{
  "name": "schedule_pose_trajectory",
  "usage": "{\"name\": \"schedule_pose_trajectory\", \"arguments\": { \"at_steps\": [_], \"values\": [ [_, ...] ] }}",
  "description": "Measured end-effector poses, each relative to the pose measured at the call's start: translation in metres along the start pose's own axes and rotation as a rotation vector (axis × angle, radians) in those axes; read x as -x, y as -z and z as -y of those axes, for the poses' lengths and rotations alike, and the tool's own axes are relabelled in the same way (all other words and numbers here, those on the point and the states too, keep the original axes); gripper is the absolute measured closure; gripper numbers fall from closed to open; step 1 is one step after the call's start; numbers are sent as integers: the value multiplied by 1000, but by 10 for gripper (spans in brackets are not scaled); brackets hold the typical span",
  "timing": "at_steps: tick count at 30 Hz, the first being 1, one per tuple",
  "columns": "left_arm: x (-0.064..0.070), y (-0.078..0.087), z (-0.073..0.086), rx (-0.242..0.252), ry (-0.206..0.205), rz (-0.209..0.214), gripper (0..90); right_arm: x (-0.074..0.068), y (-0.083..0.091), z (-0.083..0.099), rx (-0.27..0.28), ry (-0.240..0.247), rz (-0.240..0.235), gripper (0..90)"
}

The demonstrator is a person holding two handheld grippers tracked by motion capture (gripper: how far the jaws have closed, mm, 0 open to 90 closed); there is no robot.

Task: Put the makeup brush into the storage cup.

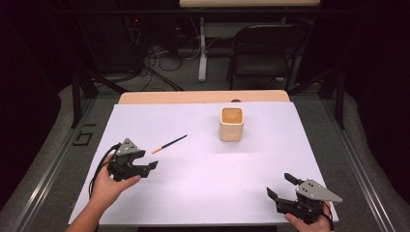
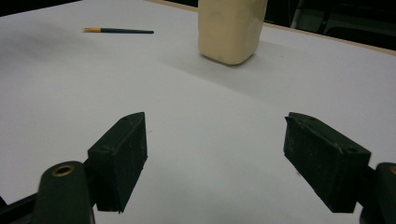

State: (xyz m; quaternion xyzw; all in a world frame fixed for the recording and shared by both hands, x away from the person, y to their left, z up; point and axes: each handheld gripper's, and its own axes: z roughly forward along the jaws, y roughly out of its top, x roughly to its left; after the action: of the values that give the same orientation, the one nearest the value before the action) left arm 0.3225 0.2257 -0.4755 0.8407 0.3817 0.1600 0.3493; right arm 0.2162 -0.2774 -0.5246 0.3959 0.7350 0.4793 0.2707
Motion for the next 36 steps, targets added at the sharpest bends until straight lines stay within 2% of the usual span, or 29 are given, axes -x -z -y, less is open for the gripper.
{"name": "schedule_pose_trajectory", "arguments": {
  "at_steps": [3,4,5,6,7,9,13,20,29,36],
  "values": [
    [-1,-1,-4,-26,-8,-2,364,0,-1,0,0,0,1,213],
    [-3,-1,-8,-61,-9,-5,366,0,-1,0,-3,1,1,212],
    [-3,-1,-8,-61,-9,-5,370,0,-1,0,-2,0,0,212],
    [-5,-2,-13,-97,-2,3,373,0,-1,0,-2,0,-1,213],
    [-5,-2,-13,-97,-2,3,377,0,-1,0,-2,0,-1,213],
    [-8,-3,-19,-136,-1,-1,378,0,-2,1,2,-4,-2,212],
    [-10,-5,-23,-159,-5,-6,385,0,-1,1,-5,-5,-4,213],
    [-14,-13,-30,-247,-1,-15,392,0,-2,1,-7,-5,-5,212],
    [-17,-19,-36,-327,8,-8,392,0,-3,2,-15,-7,-7,213],
    [-22,-25,-38,-384,17,-28,385,0,-3,2,-19,-8,-8,213]
  ]
}}
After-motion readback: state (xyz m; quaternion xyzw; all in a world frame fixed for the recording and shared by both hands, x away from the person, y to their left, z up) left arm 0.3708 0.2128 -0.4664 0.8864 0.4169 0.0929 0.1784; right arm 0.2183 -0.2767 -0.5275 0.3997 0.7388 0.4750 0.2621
